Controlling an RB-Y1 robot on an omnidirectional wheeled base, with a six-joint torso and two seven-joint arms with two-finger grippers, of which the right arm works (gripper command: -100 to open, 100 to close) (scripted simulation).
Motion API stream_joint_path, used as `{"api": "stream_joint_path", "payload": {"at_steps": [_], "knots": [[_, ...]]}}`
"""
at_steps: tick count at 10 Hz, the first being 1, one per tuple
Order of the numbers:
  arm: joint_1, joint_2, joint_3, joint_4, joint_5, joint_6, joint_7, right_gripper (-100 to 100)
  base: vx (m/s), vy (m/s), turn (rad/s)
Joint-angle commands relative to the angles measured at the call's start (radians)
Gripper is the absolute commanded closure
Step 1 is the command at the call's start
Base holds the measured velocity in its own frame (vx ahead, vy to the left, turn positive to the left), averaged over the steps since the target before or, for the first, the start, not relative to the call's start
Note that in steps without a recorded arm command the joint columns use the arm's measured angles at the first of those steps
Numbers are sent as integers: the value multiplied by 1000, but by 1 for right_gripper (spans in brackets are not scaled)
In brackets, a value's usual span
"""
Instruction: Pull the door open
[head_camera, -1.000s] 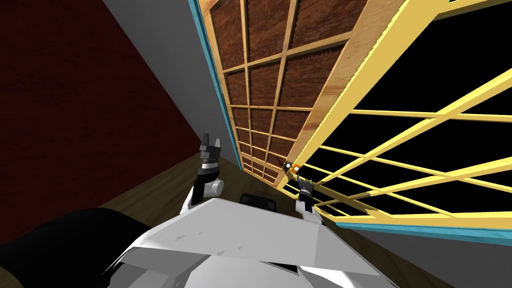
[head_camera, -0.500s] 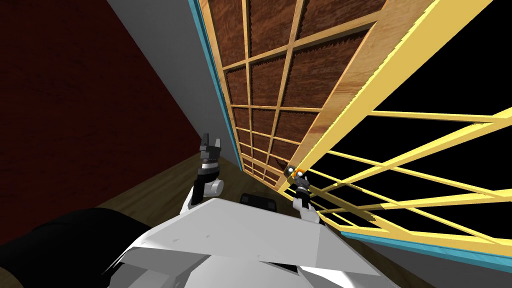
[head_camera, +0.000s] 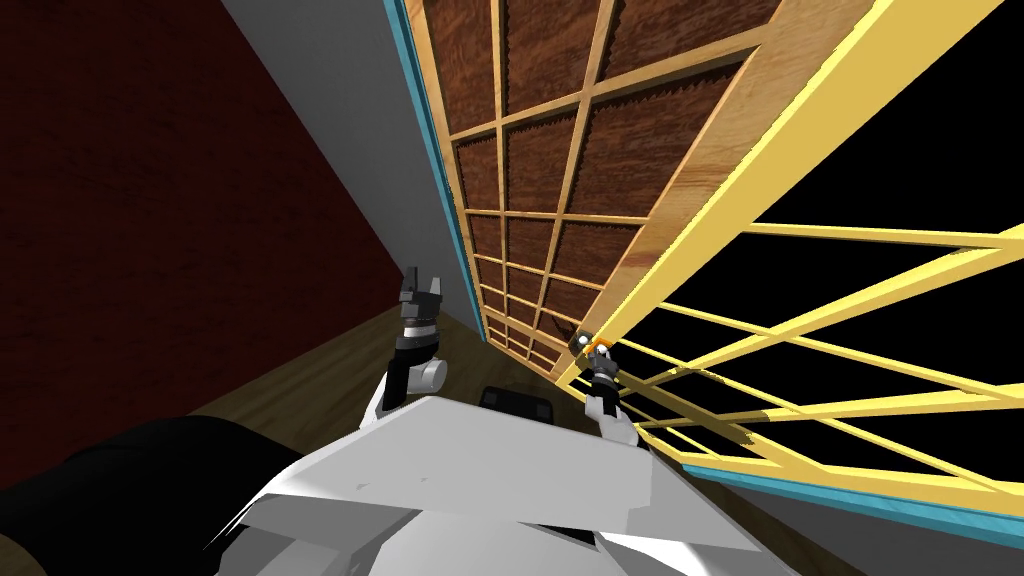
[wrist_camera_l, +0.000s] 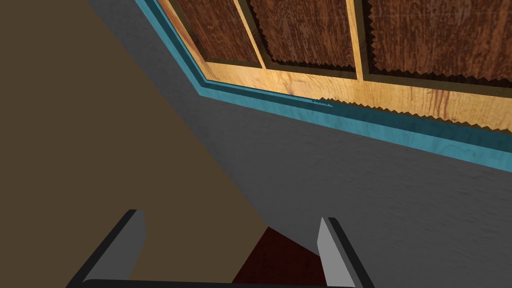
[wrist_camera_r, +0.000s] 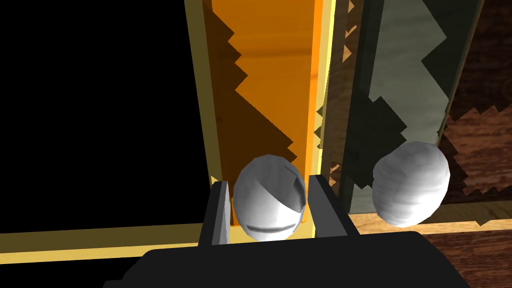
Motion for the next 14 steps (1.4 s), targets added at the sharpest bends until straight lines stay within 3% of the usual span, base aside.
{"api": "stream_joint_path", "payload": {"at_steps": [1, 8, 9, 11, 12, 13, 14], "knots": [[24, -10, -3, 1, -13, 2, -19, 100, -90, 30, -20], [24, -10, -3, 1, -13, 2, -19, 100, -35, 10, -5], [53, -22, -6, 2, -29, 5, -42, 100, -114, 25, -40], [53, -22, -6, 2, -29, 5, -42, 100, -123, 17, -38], [67, -28, -5, 2, -39, 6, -58, 100, -88, 24, -37], [67, -28, -5, 36, -39, 6, -58, 100, -78, 6, -42], [67, -28, -5, 2, -39, 6, -58, 100, -58, 6, -11]]}}
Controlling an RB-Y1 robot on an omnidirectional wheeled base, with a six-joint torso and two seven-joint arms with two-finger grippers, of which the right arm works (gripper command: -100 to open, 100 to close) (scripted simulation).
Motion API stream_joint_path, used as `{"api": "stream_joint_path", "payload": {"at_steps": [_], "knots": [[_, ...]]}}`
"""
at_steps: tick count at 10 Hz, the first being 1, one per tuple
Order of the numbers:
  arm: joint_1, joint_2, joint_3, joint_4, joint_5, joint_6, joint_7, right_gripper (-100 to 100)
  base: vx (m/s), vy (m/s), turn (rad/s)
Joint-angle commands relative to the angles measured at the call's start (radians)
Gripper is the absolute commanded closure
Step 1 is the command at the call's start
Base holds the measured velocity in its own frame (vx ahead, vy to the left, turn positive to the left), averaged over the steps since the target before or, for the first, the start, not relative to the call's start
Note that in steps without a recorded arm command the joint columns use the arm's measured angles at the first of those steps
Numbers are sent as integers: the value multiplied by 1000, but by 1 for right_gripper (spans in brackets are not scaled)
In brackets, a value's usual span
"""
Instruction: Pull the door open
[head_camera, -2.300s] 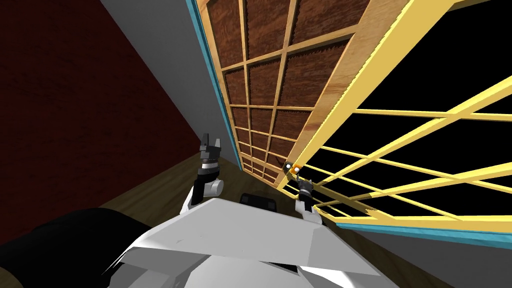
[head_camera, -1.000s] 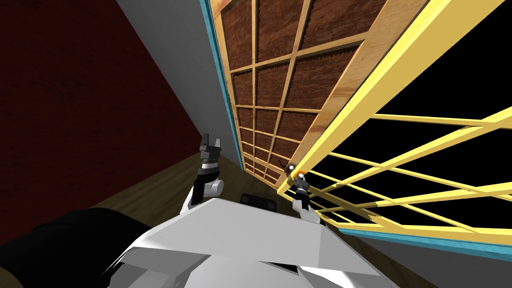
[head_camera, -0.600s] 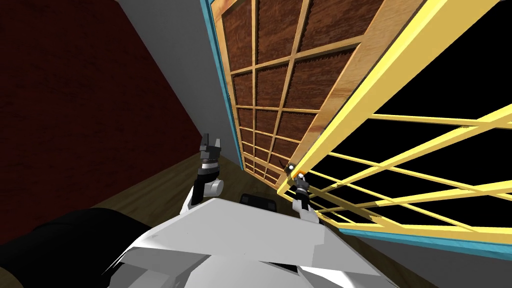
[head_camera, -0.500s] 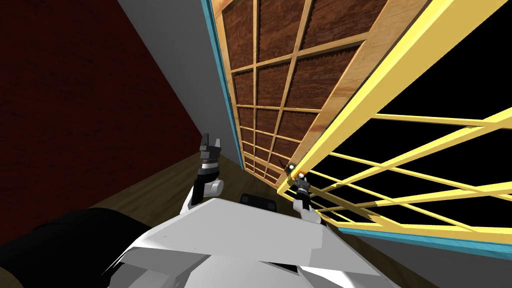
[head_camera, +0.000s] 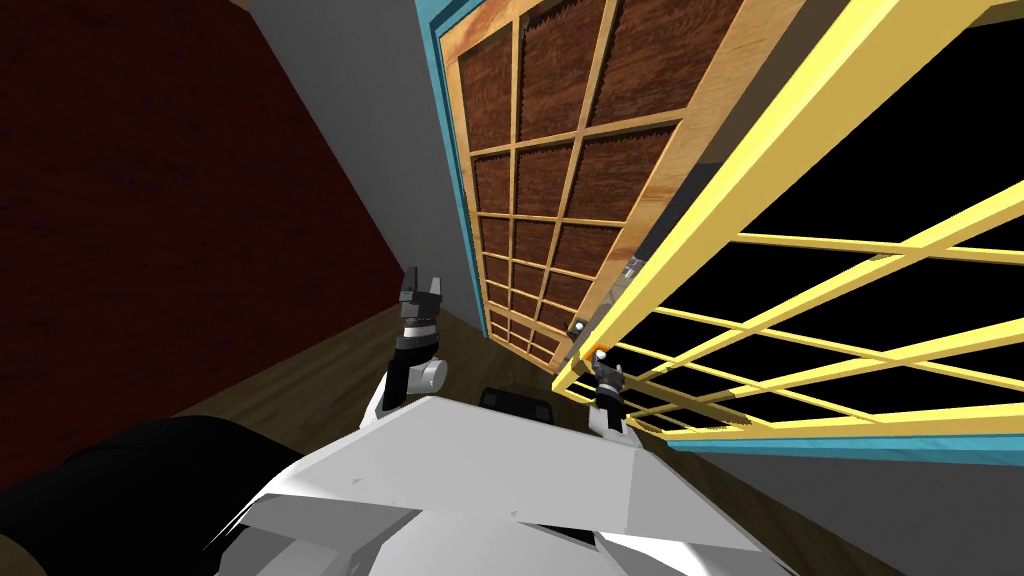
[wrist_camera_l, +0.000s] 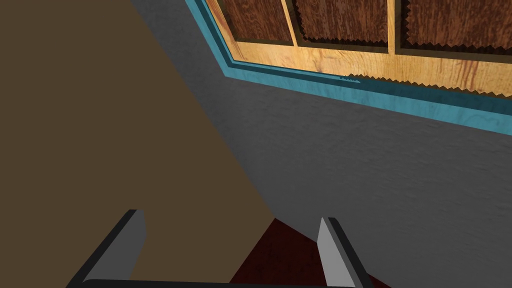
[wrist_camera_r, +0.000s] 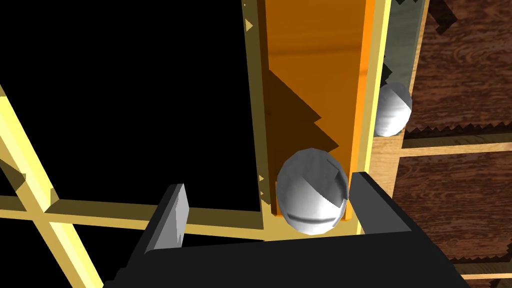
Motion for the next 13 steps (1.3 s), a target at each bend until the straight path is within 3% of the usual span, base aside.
{"api": "stream_joint_path", "payload": {"at_steps": [1, 3, 4, 9, 10, 11, 13], "knots": [[-13, -40, -22, 50, -16, -12, 20, 100, -24, 3, 10], [-13, -40, -22, 27, -16, -12, 20, 100, 12, 2, 3], [-6, -44, -20, 50, -22, -11, 9, 100, -11, 2, 0], [28, -60, -12, 50, -55, -8, -48, 100, -68, 20, -10], [18, -60, -12, 102, -55, -8, -48, 100, -83, 7, -40], [28, -60, -12, 50, -55, -8, -48, 100, -52, 8, -21], [28, -60, -12, 50, -55, -8, -48, 100, -15, 9, 7]]}}
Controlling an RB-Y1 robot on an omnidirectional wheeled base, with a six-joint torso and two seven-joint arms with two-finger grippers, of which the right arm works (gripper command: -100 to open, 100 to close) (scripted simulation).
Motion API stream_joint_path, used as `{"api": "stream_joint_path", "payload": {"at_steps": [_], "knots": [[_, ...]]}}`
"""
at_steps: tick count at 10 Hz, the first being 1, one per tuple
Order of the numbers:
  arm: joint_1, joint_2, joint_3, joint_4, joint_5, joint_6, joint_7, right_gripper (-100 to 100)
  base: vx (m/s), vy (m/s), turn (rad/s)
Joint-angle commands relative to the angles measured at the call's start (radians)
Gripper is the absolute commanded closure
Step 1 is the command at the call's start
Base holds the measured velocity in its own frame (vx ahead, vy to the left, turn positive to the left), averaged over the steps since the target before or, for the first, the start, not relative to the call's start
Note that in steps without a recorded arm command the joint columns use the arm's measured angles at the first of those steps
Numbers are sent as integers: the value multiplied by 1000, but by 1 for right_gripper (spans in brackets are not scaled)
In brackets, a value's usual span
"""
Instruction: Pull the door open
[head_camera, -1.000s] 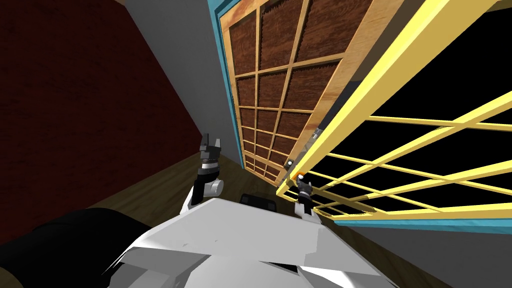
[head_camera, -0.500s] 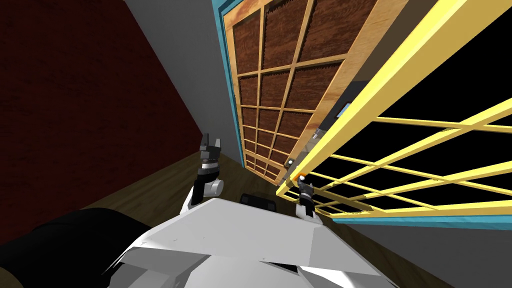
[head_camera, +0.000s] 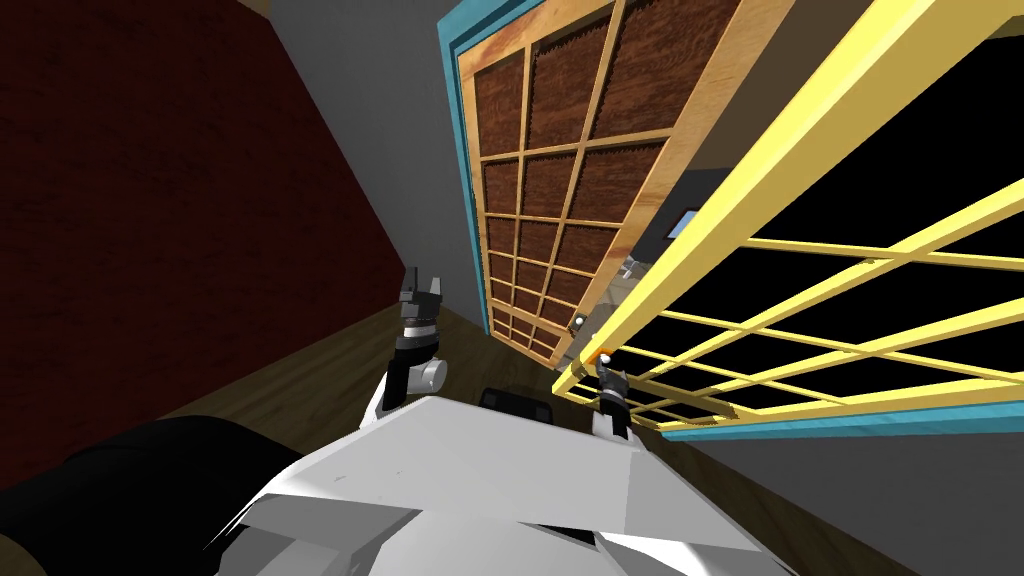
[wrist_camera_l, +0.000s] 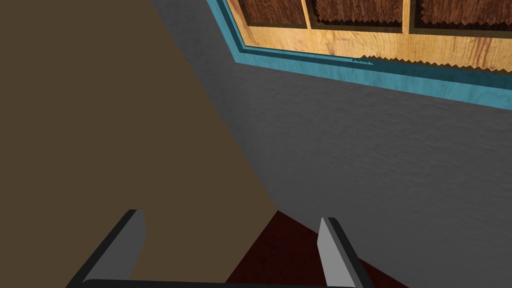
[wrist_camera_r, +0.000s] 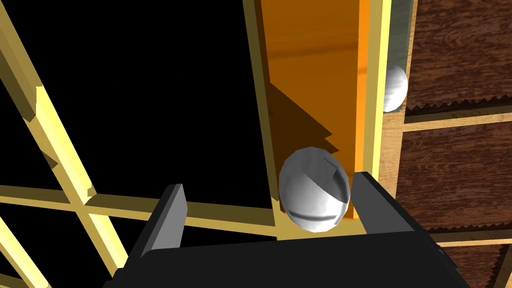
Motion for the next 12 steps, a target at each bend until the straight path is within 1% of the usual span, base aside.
{"api": "stream_joint_path", "payload": {"at_steps": [1, 3, 4, 5, 6, 7, 8, 9, 10, 11, 12], "knots": [[17, -28, -19, 5, -18, -2, 1, 100, -25, 3, 10], [17, -28, -19, 5, -18, -2, 1, 100, -13, 3, 7], [29, -35, -12, 4, -35, -1, -29, 100, -57, 13, -6], [29, -35, -12, 4, -35, -1, -29, 100, -61, 14, -6], [35, -38, -8, 4, -43, -1, -45, 100, -40, 17, -15], [35, -38, -8, 35, -43, -1, -45, 100, -34, -8, -5], [35, -38, -8, 4, -43, -1, -45, 100, -32, -11, -15], [35, -32, -8, -2, -43, -1, -45, 100, -24, 6, 5], [35, -38, -8, 4, -43, -1, -45, 100, 1, 9, 7], [35, -38, -8, 24, -43, -1, -45, 100, 8, 3, -20], [35, -38, -8, 4, -43, -1, -45, 100, 0, 3, -16]]}}
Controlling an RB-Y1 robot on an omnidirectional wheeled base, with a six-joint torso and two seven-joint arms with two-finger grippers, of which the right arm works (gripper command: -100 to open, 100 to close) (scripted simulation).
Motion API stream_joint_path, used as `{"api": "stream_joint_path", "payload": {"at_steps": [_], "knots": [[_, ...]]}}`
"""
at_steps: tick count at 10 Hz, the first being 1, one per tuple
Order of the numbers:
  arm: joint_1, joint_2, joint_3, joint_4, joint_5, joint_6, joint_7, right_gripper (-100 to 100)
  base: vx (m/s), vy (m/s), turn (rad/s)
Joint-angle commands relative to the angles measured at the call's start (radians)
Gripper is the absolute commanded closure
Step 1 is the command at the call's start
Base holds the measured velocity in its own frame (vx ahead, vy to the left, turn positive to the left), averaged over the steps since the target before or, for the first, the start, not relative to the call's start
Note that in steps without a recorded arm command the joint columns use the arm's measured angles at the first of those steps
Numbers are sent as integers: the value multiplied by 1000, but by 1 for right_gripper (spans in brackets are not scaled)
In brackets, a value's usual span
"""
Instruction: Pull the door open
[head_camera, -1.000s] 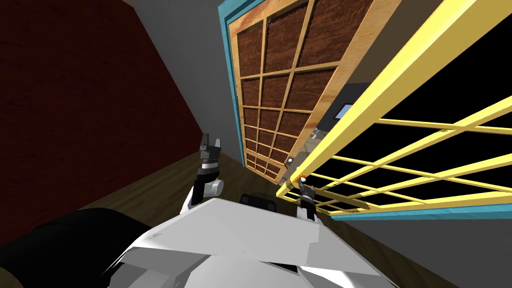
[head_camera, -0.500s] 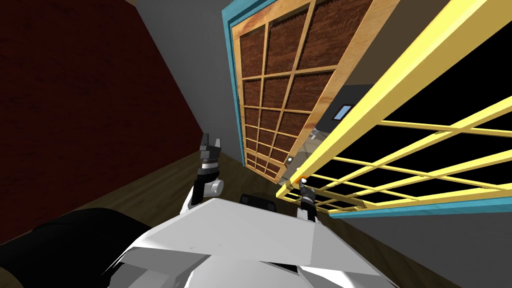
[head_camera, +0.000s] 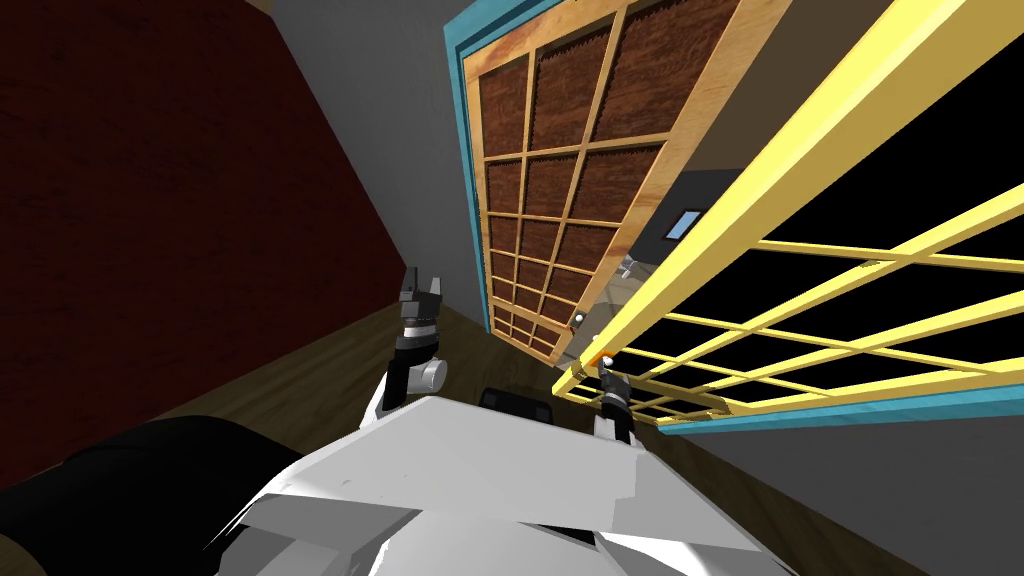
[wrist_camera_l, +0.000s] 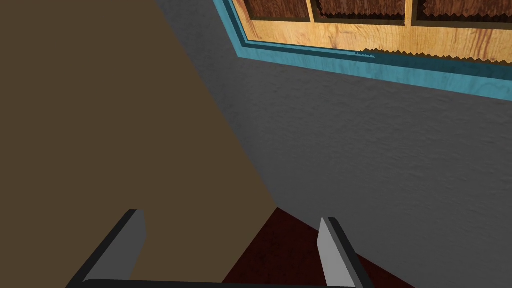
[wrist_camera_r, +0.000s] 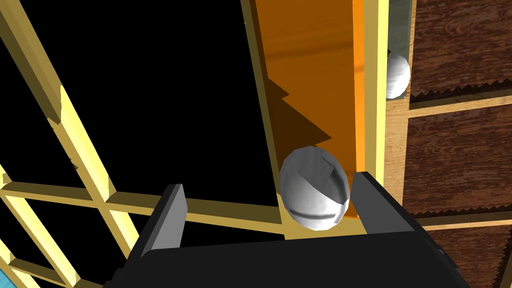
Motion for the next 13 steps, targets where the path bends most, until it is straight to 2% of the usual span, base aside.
{"api": "stream_joint_path", "payload": {"at_steps": [1, 3, 4, 5, 11, 13], "knots": [[9, -38, -25, 18, -15, -2, 10, 100, 11, 11, 16], [9, -38, -25, 18, -15, -2, 10, 100, 4, -10, 12], [12, -1, 15, -25, -10, 9, -47, 100, -21, 12, 126], [13, -2, 18, -25, -14, 9, -58, 100, -30, 14, 91], [22, -19, 59, -32, -79, 9, -212, 100, -40, -24, 72], [22, -19, 59, -32, -79, 9, -216, 100, -18, -7, 21]]}}
